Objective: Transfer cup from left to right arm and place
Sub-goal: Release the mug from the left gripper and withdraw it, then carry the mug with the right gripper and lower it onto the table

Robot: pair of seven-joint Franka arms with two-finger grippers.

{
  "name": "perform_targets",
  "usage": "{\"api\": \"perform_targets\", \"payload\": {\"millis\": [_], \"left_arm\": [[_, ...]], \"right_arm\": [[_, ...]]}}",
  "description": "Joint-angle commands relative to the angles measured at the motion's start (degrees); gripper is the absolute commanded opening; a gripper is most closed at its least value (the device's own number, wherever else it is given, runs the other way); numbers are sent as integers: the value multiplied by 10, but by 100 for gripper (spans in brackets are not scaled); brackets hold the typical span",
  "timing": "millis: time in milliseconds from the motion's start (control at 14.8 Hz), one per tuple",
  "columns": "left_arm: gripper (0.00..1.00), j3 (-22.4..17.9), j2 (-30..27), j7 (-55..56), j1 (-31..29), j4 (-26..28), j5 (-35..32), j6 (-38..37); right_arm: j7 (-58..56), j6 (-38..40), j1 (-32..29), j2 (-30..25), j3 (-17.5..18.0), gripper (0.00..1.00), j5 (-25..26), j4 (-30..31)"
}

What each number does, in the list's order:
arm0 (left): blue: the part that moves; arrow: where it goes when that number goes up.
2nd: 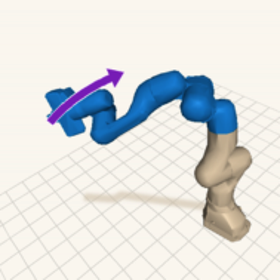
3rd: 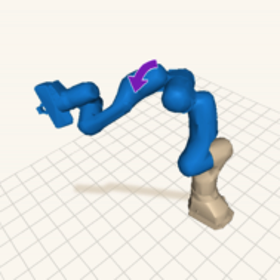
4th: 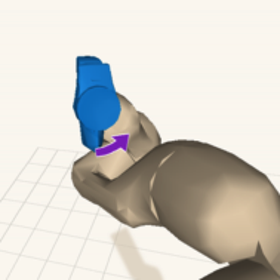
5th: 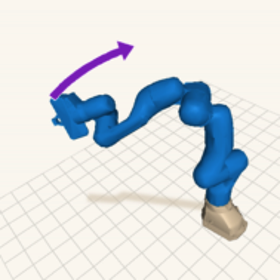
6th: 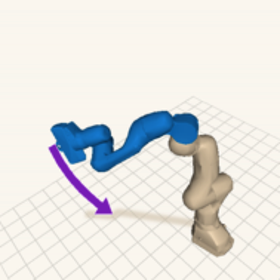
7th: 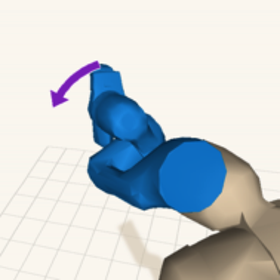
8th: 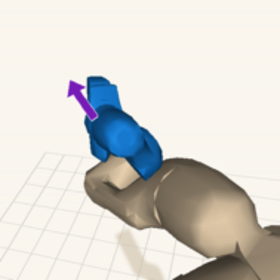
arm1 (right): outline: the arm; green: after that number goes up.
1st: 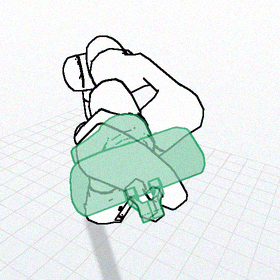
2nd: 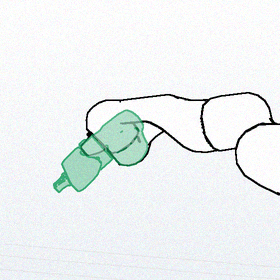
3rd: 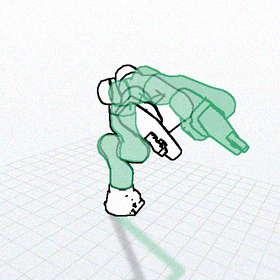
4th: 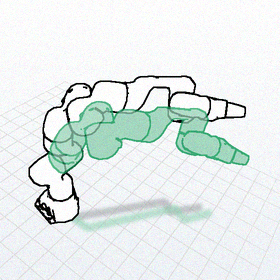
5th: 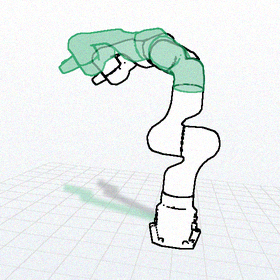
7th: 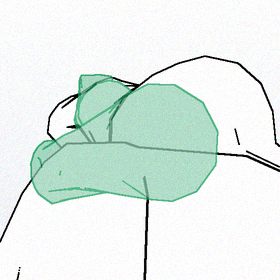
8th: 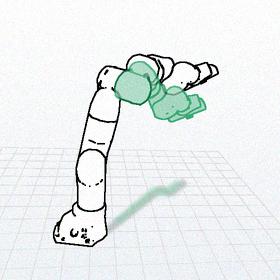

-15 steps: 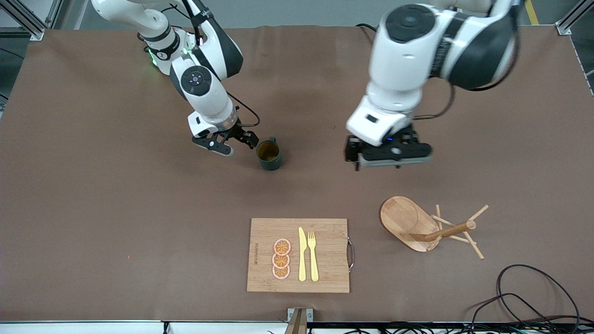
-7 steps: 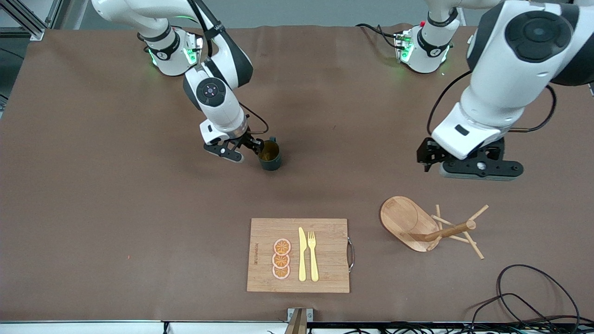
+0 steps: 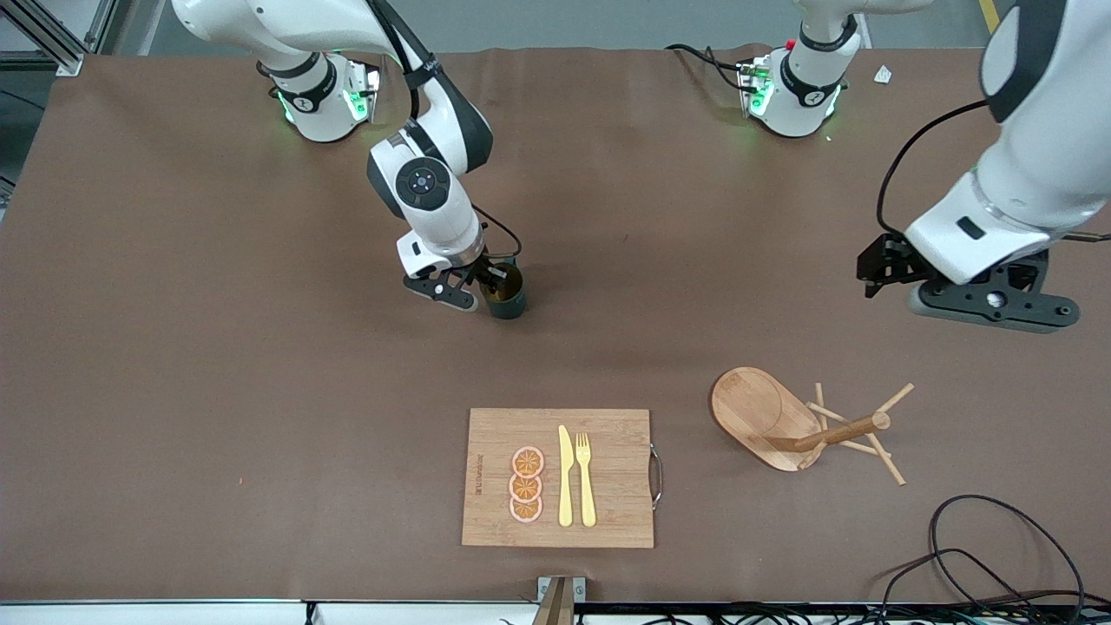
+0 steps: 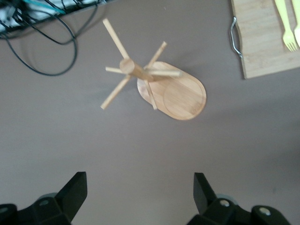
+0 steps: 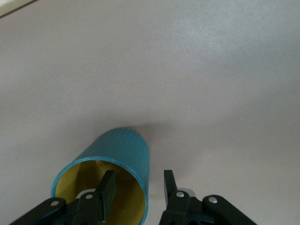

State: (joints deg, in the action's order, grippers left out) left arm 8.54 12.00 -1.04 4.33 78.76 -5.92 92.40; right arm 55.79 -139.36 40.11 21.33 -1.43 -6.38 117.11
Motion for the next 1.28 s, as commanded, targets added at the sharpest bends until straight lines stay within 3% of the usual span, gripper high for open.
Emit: {"api": "perform_targets", "payload": {"millis": [0,270,607,877,1214], "left_arm": [[100,-59,-13,-57,1,12,49,-9],[100,-115,-19,-51,16,3,52,-42],[100,-121,-60,4,14,6,76,-48],[100,-123,-69,36,23,10,74,-57],[100,-121,-81,84,39,18,65,-58]], "right_arm": [[1,-12,14,14,-6,29,2,-6],[-71,-7,16,18,-6,3,43,-6],[-293,40,-23,-16,-9,1,43,-1],[-563,49,-102,-63,-9,1,44,41],[-880,49,-205,-76,-10,1,52,63]]}}
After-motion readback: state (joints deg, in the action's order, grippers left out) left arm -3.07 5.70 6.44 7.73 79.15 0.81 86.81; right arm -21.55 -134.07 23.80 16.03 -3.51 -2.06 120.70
